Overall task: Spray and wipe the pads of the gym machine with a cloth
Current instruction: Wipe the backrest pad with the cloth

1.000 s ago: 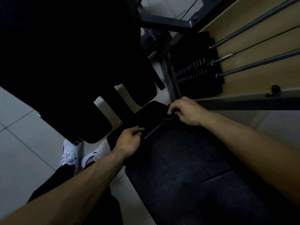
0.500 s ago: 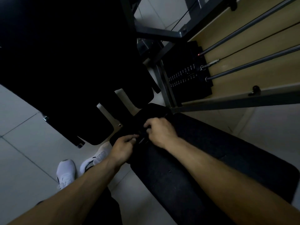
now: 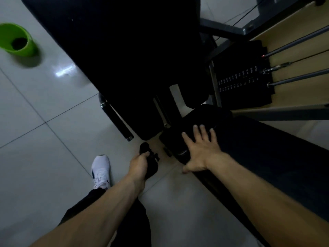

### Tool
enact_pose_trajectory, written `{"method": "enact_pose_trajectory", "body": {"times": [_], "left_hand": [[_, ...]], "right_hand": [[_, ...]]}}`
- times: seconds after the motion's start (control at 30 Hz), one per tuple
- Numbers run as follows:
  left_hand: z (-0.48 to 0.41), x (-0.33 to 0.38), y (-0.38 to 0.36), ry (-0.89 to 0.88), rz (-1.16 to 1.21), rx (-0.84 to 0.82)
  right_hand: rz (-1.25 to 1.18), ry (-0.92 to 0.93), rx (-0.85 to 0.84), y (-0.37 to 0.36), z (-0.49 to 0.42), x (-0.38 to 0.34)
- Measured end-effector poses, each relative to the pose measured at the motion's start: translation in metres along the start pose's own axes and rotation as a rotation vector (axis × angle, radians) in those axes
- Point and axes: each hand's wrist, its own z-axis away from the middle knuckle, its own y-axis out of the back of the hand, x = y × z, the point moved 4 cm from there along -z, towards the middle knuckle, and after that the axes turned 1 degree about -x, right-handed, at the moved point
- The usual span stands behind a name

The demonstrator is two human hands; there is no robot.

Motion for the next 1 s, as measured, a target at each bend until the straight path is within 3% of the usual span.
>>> {"method": "enact_pose_trajectory", "body": {"times": [0.07,0.3,0.47,0.6,0.77,0.87,1.0], "left_hand": [[-0.017,-0.014,-0.003,0.083,0.003,0.010],[-0.070,-0.015,-0.062,0.066,0.047,-0.008],[-0.047,-0.019,-0.088,0.030,0.169,0.035],[0.010,-0.035,-0.094,-0.020,0.141,-0.034],[-0.037,0.002,-0.090,-0.075,0.112,0.127],[-0.059,0.008,-0.092,-0.040,0.104,0.128],[-0.012,-0.004,-0.099,-0.145,0.053,0.072]], "right_hand": [[0.084,-0.039,-0.075,-0.015,-0.003,0.007],[0.084,0.023,0.093,-0.026,-0.013,0.007],[0.068,0.050,0.120,-0.028,-0.013,0.006],[0.069,0.056,0.131,-0.024,-0.014,0.005],[0.064,0.067,0.134,-0.028,-0.018,0.005],[0.067,0.078,0.155,-0.027,-0.020,0.005],[0.066,0.087,0.153,-0.026,-0.019,0.004]]}}
